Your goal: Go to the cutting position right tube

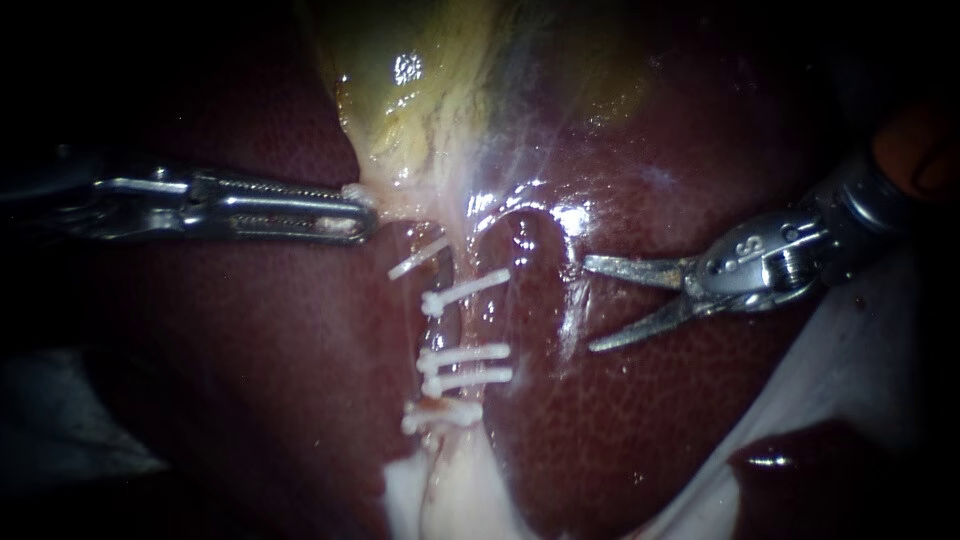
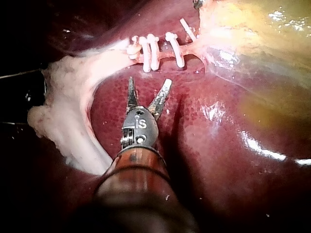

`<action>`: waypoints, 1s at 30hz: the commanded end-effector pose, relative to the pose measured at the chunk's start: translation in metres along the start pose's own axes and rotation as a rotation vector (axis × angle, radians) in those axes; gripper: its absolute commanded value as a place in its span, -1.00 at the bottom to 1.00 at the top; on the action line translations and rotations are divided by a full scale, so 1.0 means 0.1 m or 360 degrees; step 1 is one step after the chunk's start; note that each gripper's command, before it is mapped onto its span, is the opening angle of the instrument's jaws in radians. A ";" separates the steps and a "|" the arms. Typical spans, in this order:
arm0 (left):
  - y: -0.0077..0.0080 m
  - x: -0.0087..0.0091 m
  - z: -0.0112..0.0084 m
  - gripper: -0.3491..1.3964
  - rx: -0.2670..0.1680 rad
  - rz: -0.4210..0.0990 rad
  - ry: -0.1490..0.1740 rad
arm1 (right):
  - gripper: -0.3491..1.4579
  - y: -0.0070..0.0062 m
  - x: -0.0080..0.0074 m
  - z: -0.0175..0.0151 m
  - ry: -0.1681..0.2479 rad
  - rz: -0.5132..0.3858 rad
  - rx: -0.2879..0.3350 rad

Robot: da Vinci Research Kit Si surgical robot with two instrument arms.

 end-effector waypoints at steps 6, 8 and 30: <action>0.003 0.000 -0.012 -1.00 -0.0010 -0.0001 -0.0004 | 0.92 0.000 0.000 0.000 0.0003 0.0000 0.0010; 0.005 0.005 -0.025 -1.00 -0.0018 -0.0005 -0.0008 | 0.94 0.000 0.001 0.001 0.0008 0.0000 0.0008; 0.023 0.051 -0.096 -1.00 0.0032 -0.0017 0.0064 | 0.94 -0.006 0.015 0.016 0.0086 0.0086 0.0114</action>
